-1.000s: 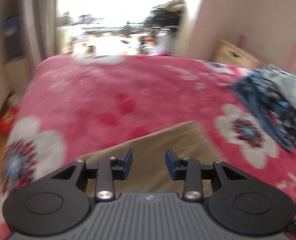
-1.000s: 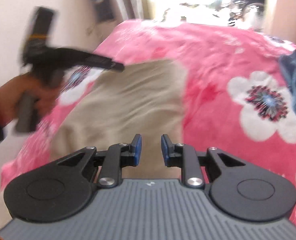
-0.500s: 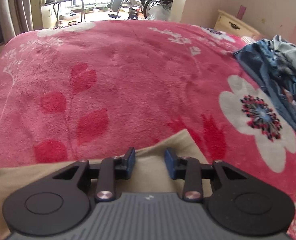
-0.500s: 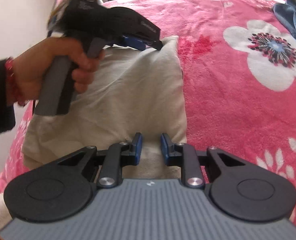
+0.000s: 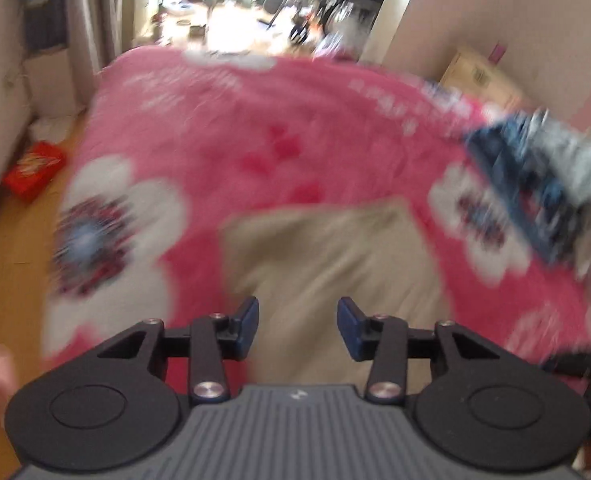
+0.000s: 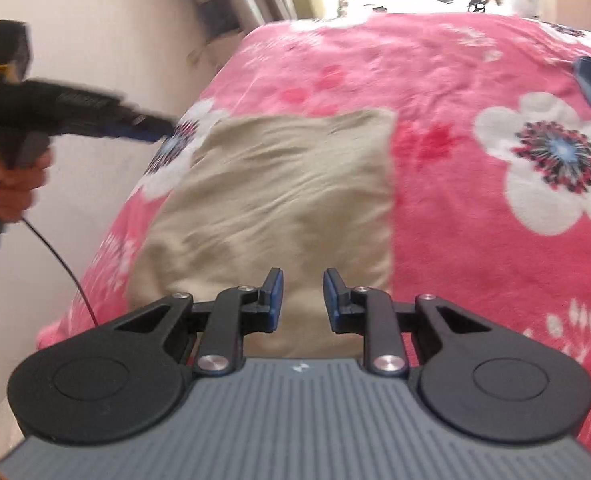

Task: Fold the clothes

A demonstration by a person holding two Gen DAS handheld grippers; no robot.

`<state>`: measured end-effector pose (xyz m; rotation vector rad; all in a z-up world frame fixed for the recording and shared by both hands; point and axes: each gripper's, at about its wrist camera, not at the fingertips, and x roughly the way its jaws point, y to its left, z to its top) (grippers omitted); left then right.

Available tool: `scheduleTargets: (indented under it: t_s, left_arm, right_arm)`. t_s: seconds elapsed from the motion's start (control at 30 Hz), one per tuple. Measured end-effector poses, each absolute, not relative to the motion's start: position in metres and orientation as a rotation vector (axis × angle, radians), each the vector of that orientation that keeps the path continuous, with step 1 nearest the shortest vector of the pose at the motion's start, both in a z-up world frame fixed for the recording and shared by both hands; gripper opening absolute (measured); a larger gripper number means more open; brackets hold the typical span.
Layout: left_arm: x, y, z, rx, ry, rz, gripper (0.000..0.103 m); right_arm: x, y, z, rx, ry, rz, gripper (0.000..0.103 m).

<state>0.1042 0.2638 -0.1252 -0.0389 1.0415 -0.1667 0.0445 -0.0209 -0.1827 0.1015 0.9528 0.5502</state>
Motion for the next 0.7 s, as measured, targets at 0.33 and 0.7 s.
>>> scheduleTargets:
  t_s: [0.33,0.7]
  left_arm:
    - [0.017,0.277,-0.103,0.404,0.947,-0.086,0.045]
    - [0.001,0.159,-0.190,0.606,0.831,-0.395,0.044]
  right_arm:
    - [0.000,0.029,-0.188,-0.012,1.005,0.616,0.022]
    - [0.033,0.042,-0.218,0.195,1.013,0.461,0.020]
